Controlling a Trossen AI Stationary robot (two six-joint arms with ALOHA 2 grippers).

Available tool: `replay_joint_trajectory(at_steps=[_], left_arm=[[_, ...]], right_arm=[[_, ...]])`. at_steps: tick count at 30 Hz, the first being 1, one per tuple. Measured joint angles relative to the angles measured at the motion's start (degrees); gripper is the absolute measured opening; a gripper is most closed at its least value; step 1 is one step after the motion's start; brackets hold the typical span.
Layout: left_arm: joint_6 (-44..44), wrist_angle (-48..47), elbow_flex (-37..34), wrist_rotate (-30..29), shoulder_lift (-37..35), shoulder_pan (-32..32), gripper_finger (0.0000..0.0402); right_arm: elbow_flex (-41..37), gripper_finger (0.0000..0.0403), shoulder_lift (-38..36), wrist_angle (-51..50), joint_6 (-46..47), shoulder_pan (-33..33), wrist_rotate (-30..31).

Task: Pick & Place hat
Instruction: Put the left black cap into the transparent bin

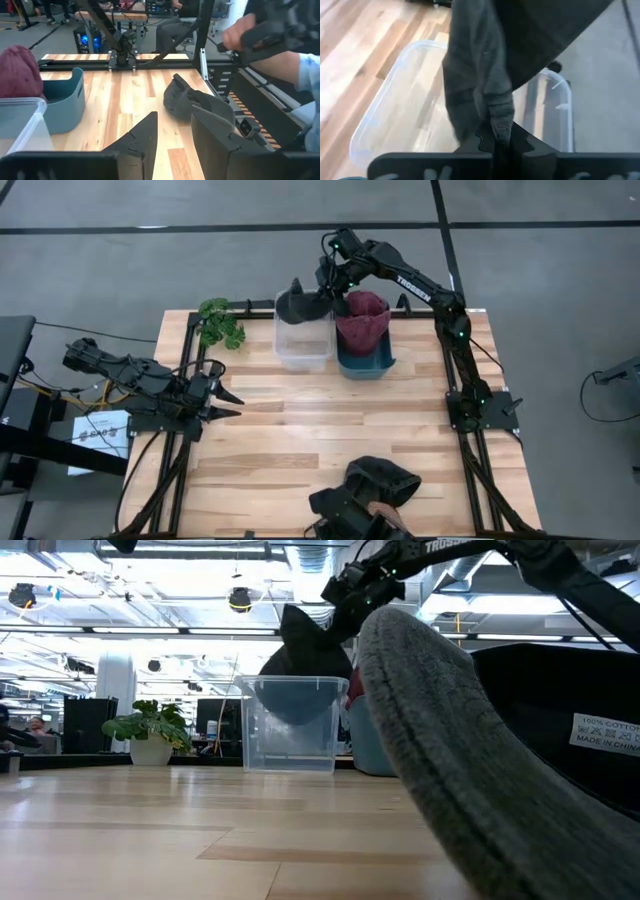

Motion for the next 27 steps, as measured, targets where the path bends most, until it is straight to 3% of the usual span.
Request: replay_joint_trajectory(at_steps=[11,27], left_arm=[[0.00,0.00,0.00,-0.43,-0.01,0.02,0.0117],[-0.20,0.44,0.00,-0.43,-0.01,0.02,0.0117]], right_arm=[[0.02,0.0000,-3.75,0.26,-0.31,1.95,2.78],[0.15,0.0000,1.74,6.79,-0.71,0.71,1.01]])
